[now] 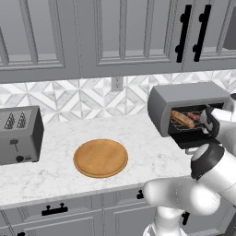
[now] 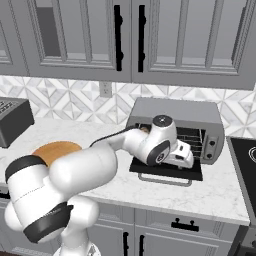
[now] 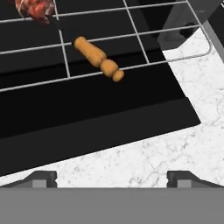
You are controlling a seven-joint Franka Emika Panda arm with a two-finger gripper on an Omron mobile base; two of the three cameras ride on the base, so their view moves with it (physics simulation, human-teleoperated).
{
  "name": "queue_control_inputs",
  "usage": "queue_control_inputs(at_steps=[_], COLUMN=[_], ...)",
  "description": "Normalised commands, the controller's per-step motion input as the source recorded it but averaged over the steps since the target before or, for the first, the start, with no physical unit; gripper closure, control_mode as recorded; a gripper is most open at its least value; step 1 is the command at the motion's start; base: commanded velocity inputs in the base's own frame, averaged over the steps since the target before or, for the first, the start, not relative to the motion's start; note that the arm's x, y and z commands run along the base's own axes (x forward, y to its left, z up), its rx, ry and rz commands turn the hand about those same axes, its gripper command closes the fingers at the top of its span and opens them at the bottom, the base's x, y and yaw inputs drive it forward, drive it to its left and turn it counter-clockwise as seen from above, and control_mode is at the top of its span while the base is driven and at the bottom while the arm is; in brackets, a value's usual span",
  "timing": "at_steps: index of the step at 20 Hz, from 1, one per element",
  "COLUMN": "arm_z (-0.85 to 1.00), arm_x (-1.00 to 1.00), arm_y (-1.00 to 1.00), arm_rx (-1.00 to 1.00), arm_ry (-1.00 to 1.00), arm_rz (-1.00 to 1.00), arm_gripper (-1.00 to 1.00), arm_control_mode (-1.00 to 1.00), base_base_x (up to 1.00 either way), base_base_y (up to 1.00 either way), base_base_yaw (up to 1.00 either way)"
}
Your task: Pick up the kebab skewer and baguette bread, and place them inside the toaster oven. Close the toaster oven door and start by setting the timer.
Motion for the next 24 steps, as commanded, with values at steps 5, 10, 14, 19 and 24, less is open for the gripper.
queue_control_inputs(at_steps=[5, 10, 14, 19, 24], arm_z=[-0.16, -0.34, -0.05, 0.00, 0.00], arm_x=[0.16, 0.14, 0.29, 0.32, 0.27], arm_y=[0.05, 0.00, 0.00, 0.00, 0.00], arm_rx=[0.02, 0.00, 0.03, 0.09, 0.08], arm_ry=[0.00, 0.00, 0.00, 0.00, 0.00], arm_rz=[-0.15, -0.07, 0.00, -0.01, -0.03], arm_gripper=[-1.00, -1.00, -1.00, -1.00, -1.00], arm_control_mode=[-1.00, -1.00, -1.00, -1.00, -1.00], base_base_x=[0.00, 0.00, 0.00, 0.00, 0.00], base_base_y=[0.00, 0.00, 0.00, 0.00, 0.00], base_base_yaw=[0.00, 0.00, 0.00, 0.00, 0.00])
